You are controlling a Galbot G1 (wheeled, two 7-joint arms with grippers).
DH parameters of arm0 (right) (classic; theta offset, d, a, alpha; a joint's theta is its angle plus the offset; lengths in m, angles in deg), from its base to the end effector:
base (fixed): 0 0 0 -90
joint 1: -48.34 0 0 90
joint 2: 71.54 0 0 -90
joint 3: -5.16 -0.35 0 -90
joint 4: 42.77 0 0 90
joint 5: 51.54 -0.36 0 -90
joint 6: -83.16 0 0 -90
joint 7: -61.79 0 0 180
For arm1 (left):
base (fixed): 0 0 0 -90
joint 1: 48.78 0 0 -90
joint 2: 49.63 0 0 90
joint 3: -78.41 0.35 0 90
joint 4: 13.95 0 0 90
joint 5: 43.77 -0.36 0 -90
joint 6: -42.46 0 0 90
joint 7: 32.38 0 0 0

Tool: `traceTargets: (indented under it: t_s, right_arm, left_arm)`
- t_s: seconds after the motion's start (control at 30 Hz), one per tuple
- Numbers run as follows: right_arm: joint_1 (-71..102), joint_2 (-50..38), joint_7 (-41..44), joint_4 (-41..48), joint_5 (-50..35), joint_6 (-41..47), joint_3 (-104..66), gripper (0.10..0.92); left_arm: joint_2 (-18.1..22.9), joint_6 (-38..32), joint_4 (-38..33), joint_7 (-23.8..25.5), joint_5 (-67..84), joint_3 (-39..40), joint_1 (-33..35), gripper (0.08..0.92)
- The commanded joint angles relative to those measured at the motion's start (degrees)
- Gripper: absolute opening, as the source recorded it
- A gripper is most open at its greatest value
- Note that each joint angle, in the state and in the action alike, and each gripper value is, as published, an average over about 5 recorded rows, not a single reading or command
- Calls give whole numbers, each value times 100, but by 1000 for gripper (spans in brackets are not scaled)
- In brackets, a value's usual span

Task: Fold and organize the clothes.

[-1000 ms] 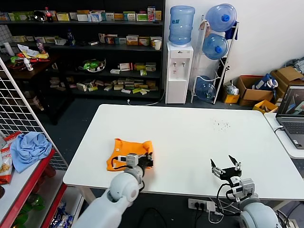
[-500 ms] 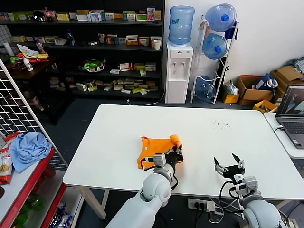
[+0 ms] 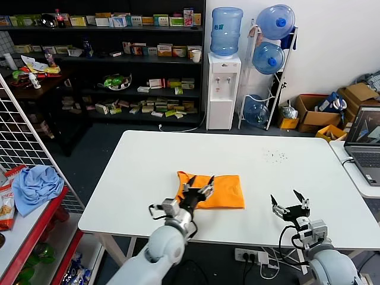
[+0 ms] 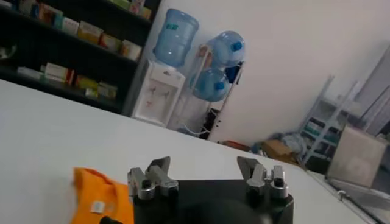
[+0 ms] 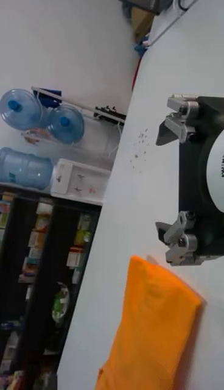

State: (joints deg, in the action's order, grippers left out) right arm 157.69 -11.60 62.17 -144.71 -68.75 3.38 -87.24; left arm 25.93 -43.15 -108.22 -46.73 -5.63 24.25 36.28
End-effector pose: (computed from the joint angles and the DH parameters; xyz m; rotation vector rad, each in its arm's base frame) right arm 0.2555 -0.1508 -0.3346 0.0999 -2.8162 0.3178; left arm 0.3214 -0.1230 -0.3390 -0.5511 -2.8016 0.4909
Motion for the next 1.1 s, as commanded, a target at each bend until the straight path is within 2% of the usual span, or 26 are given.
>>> traceTargets:
  t_s: [0.03,0.17,0.5,0.8,1.1]
  right_arm:
    - [71,201,298,38,91,-114,-366,823]
    - [51,425,463,0,166,-97,-526,823]
    - [-22,1040,1091,-161,794,-42,-1036,823]
    - [8,1621,1397,-320,1227,122,-1402,823]
    - [42,1798,1464,-501,1339,186,-1413,823]
  left_arm:
    - [-2183,-665,-529,519,-700,-1027,1036,790]
    - [-2182,-781,-496,635,-1115,-1232,1168,820]
    - [-1447,-1740,-102,687,-2183,-1340,1105,823]
    - [-847,-1696,192,684,-3120,-1684,1260,823]
    - [-723,-1528,207,705,-3379,-1744,1308,823]
